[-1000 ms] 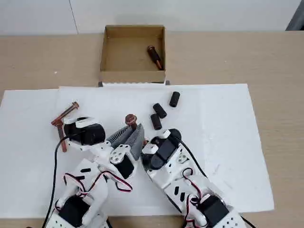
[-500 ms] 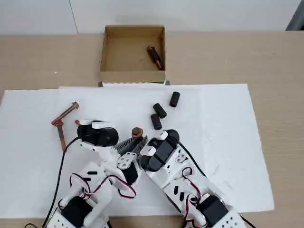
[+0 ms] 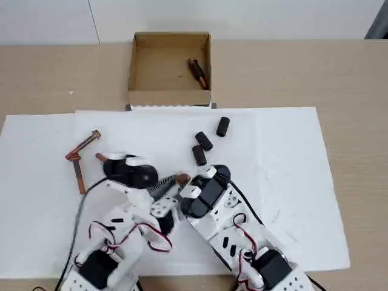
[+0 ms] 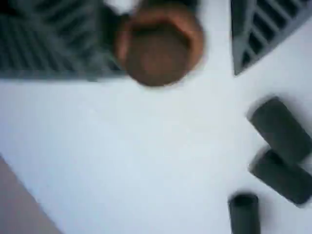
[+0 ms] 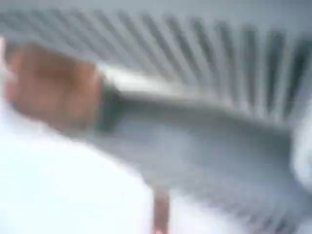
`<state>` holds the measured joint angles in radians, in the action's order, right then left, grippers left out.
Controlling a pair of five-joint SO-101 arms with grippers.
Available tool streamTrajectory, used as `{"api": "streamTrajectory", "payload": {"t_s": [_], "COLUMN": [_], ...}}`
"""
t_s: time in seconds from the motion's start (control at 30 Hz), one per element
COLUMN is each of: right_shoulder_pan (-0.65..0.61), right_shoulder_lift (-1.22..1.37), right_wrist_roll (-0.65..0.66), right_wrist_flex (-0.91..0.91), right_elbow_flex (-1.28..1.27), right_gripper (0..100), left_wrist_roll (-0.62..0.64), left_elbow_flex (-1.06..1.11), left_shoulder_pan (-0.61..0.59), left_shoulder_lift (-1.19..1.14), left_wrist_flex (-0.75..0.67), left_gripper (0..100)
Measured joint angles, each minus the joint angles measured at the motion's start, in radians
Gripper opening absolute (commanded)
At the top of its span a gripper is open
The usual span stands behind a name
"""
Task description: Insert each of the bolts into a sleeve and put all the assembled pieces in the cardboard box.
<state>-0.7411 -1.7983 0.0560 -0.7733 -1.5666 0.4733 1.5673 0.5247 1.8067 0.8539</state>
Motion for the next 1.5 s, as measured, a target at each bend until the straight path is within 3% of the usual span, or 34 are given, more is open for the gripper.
{"api": "streamTrajectory", "payload": {"t_s": [0.37,0.6,0.83,1.03,1.17,1.33,1.5], "right_shoulder_pan": [0.002,0.118,0.235,0.368,0.463,0.476,0.476], "right_shoulder_lift": [0.0,0.0,0.0,0.002,0.002,0.011,0.173], "right_wrist_roll": [0.0,0.0,0.0,-0.011,-0.094,-0.137,-0.144], "right_wrist_flex": [0.0,0.0,0.0,0.0,-0.06,-0.206,-0.23], "right_elbow_flex": [0.0,0.0,0.0,-0.006,0.018,0.167,0.344], "right_gripper": [0.3,0.3,0.3,0.3,0.3,0.3,0.3], "left_wrist_roll": [-0.044,-0.118,-0.292,-0.44,-0.462,-0.471,-0.471], "left_elbow_flex": [-0.094,-0.173,-0.173,-0.051,0.011,0.08,0.095], "left_shoulder_pan": [-0.028,-0.092,-0.302,-0.454,-0.543,-0.582,-0.583], "left_shoulder_lift": [0.0,0.0,0.0,0.0,0.0,0.0,0.0], "left_wrist_flex": [-0.005,-0.005,0.005,0.098,0.127,0.127,0.129], "left_gripper": [26,0,1,1,1,1,1]}}
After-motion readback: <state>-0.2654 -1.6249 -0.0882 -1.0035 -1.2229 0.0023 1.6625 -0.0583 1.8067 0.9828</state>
